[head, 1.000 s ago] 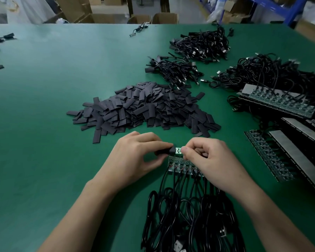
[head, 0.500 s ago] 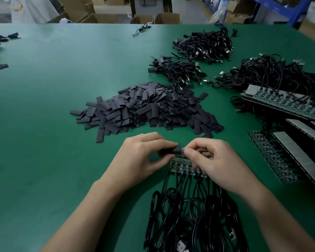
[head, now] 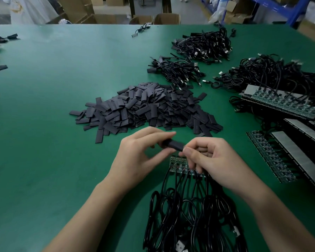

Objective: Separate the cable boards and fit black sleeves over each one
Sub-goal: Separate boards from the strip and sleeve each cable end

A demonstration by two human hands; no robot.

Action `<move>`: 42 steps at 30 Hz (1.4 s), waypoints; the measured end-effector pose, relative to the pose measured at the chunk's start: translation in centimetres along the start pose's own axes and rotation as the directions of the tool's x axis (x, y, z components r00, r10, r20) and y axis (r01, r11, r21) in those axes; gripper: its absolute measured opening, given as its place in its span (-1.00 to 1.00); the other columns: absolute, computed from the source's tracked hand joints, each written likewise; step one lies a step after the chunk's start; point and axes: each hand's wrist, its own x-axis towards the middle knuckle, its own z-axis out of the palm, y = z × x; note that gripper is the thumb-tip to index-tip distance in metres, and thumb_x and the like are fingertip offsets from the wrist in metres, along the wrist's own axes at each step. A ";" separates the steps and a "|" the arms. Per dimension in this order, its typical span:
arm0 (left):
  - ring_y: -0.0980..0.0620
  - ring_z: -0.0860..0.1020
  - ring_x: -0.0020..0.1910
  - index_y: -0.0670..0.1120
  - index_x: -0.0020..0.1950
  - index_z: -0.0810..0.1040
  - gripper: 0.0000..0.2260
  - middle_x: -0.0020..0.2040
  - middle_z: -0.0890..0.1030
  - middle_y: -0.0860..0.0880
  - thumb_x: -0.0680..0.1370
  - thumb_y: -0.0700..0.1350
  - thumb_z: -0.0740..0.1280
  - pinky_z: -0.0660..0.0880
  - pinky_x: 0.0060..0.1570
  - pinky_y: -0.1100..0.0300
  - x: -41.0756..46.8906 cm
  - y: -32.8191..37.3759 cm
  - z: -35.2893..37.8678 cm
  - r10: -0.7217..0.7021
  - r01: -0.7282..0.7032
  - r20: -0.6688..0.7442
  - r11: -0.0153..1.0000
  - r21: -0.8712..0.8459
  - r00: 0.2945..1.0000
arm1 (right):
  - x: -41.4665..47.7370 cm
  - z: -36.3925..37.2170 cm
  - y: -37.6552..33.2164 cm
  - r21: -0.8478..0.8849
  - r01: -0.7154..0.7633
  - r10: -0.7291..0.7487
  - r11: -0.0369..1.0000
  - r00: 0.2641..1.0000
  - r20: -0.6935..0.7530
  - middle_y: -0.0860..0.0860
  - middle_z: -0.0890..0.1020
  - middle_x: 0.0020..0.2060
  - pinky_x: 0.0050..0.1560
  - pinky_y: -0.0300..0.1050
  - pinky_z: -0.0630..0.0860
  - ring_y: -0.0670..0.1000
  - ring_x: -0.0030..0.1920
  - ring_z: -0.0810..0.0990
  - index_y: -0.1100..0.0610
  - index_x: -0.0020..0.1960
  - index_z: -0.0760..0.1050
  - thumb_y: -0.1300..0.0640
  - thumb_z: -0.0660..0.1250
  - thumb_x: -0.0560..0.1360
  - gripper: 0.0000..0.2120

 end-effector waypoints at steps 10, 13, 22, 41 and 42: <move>0.04 0.71 -0.12 0.01 0.14 0.70 -0.70 -0.09 0.73 0.03 0.42 -0.10 0.54 0.60 0.02 0.23 0.0 0.7 1.1 -0.346 0.276 -0.108 0.869 -0.410 0.932 | 0.1 0.2 -0.1 0.173 0.006 -0.007 0.985 1.000 0.007 0.03 0.70 -0.28 -0.21 -0.30 0.52 -0.09 -0.35 0.55 0.01 -0.02 0.71 0.25 0.34 0.64 -0.78; 0.04 0.72 -0.10 0.03 0.11 0.71 -0.73 -0.08 0.75 0.02 0.42 -0.12 0.54 0.61 0.02 0.22 0.0 0.7 1.3 -0.389 0.304 -0.083 0.820 -0.486 0.917 | 0.2 0.4 0.0 0.173 0.003 -0.001 0.985 1.000 -0.011 0.05 0.71 -0.27 -0.21 -0.30 0.52 -0.07 -0.35 0.57 -0.02 -0.04 0.71 0.22 0.35 0.64 -0.78; 0.00 0.73 -0.06 0.03 0.16 0.71 -0.76 -0.06 0.76 -0.04 0.50 -0.16 0.48 0.60 0.00 0.22 0.1 1.2 1.7 -0.421 0.324 -0.017 0.723 -0.611 0.907 | 0.0 0.9 -0.1 0.184 0.028 -0.022 0.983 0.999 -0.034 0.07 0.73 -0.26 -0.02 -0.20 0.62 0.02 -0.31 0.65 0.00 -0.17 0.69 0.21 0.37 0.62 -0.76; -0.03 0.72 -0.08 -0.07 0.18 0.65 -0.82 -0.05 0.75 -0.10 0.58 -0.20 0.42 0.62 -0.11 0.20 0.5 0.8 1.0 -0.548 0.339 -0.003 0.521 -0.783 0.837 | 0.1 0.0 0.0 -0.191 0.044 -0.072 0.981 0.987 -0.145 0.07 0.65 -0.43 -0.32 -0.29 0.44 -0.07 -0.45 0.59 -0.09 -0.09 0.64 0.01 0.37 0.61 -0.88; -0.03 0.72 -0.05 -0.04 0.22 0.64 -0.80 -0.01 0.75 -0.08 0.61 -0.19 0.40 0.61 -0.12 0.20 0.4 0.7 0.9 -0.521 0.347 0.009 0.554 -0.757 0.853 | 0.4 -0.3 -0.3 -0.216 0.033 -0.072 0.976 0.982 -0.172 0.07 0.64 -0.45 -0.37 -0.34 0.40 -0.09 -0.49 0.55 -0.09 -0.11 0.64 0.03 0.36 0.62 -0.85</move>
